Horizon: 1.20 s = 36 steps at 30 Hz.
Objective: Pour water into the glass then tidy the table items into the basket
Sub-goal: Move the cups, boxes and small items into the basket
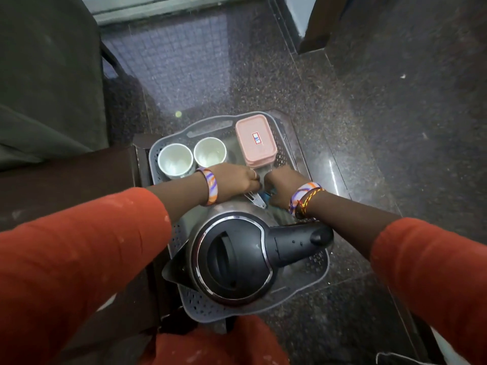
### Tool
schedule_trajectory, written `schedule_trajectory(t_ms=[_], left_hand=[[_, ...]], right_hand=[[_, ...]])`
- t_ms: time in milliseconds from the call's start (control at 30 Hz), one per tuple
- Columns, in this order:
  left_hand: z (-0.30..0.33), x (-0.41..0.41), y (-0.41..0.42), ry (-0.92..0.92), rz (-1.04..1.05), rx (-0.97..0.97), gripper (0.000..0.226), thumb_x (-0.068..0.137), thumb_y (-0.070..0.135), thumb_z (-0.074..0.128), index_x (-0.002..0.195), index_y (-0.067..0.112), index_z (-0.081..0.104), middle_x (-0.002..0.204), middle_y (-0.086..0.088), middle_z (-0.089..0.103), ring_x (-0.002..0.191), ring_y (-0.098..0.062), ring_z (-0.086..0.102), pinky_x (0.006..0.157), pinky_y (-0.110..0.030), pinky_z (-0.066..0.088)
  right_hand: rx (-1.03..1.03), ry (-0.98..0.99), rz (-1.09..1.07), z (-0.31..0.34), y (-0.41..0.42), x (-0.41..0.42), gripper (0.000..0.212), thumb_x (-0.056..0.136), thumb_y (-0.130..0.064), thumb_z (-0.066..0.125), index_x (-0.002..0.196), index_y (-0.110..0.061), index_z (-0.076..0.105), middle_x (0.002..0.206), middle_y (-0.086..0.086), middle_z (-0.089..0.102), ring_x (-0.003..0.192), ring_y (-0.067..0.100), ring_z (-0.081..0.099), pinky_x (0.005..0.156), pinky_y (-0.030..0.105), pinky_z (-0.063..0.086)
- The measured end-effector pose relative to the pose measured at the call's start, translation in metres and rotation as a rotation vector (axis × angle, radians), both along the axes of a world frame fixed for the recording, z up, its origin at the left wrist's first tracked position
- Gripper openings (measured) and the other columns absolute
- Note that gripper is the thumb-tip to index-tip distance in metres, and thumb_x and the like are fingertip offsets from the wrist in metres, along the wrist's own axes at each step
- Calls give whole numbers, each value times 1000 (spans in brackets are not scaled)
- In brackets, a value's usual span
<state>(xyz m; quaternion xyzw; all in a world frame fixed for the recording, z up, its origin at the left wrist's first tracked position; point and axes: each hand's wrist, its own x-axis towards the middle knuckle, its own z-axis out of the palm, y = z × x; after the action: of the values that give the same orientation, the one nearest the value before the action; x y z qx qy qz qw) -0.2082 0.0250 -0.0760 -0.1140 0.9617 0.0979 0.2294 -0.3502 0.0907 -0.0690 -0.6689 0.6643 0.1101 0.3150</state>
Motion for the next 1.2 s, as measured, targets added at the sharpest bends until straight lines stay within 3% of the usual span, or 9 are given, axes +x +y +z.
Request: schedule_trajectory(t_ms=[233, 333, 400, 500, 667, 833, 1067, 1133, 1200], left_hand=[[-1, 18, 1, 6, 638, 195, 27, 83, 2, 52, 106, 3, 66, 108, -19, 68, 106, -34, 61, 84, -30, 44], [-7, 16, -1, -53, 813, 288, 23, 85, 7, 51, 104, 1, 62, 94, -15, 65, 103, -31, 58, 86, -31, 44], [-8, 12, 1, -64, 831, 313, 29, 87, 15, 51, 106, -4, 59, 93, -15, 63, 105, -32, 58, 91, -35, 45], [-9, 8, 3, -57, 806, 366, 35, 89, 18, 50, 118, 0, 59, 120, -18, 63, 114, -33, 56, 96, -33, 43], [-6, 6, -2, -40, 791, 460, 34, 89, 14, 50, 120, 4, 61, 122, -16, 65, 114, -30, 58, 98, -32, 45], [-5, 2, -3, -39, 790, 559, 37, 90, 12, 48, 124, 3, 57, 124, -18, 63, 114, -31, 59, 103, -40, 44], [2, 11, -3, -29, 791, 665, 38, 88, 3, 48, 125, 9, 57, 128, -11, 61, 118, -27, 56, 109, -40, 40], [11, 20, -5, -17, 841, 688, 36, 88, 5, 50, 122, 10, 59, 120, -11, 64, 104, -23, 62, 99, -31, 49], [27, 32, -7, 14, 942, 757, 33, 89, 2, 49, 121, 4, 58, 104, -12, 64, 77, -15, 62, 68, -16, 55]], right_hand=[[-49, 113, 166, -1, -3, -3, 16, 84, 2, 53, 99, 3, 60, 102, 24, 63, 95, 39, 65, 72, 35, 50], [9, 53, 138, -1, -4, -2, 23, 80, -13, 68, 97, 0, 62, 102, 22, 65, 94, 35, 64, 67, 29, 44], [82, -2, 134, -1, -5, -2, 32, 74, -22, 75, 97, -3, 63, 100, 18, 66, 92, 34, 64, 66, 26, 42], [54, 31, 173, -7, -4, -1, 23, 77, -7, 67, 99, -3, 63, 100, 19, 67, 92, 34, 65, 68, 26, 43], [-59, 52, 118, -9, -7, 1, 13, 79, 8, 52, 86, -3, 51, 84, 22, 56, 83, 35, 62, 65, 29, 39], [-74, 27, 20, -2, -13, 1, 29, 89, 1, 41, 116, 1, 53, 116, 28, 58, 106, 39, 58, 75, 30, 37], [15, 26, -62, 16, -22, -3, 29, 80, 6, 49, 105, 5, 64, 108, 24, 66, 97, 35, 65, 78, 31, 52], [88, 25, -57, 34, -27, -2, 27, 76, 6, 55, 100, 5, 68, 103, 22, 70, 84, 29, 66, 67, 26, 53], [136, -21, -27, 55, -34, 7, 22, 73, 6, 58, 92, 4, 71, 93, 23, 74, 79, 32, 70, 71, 35, 59]])
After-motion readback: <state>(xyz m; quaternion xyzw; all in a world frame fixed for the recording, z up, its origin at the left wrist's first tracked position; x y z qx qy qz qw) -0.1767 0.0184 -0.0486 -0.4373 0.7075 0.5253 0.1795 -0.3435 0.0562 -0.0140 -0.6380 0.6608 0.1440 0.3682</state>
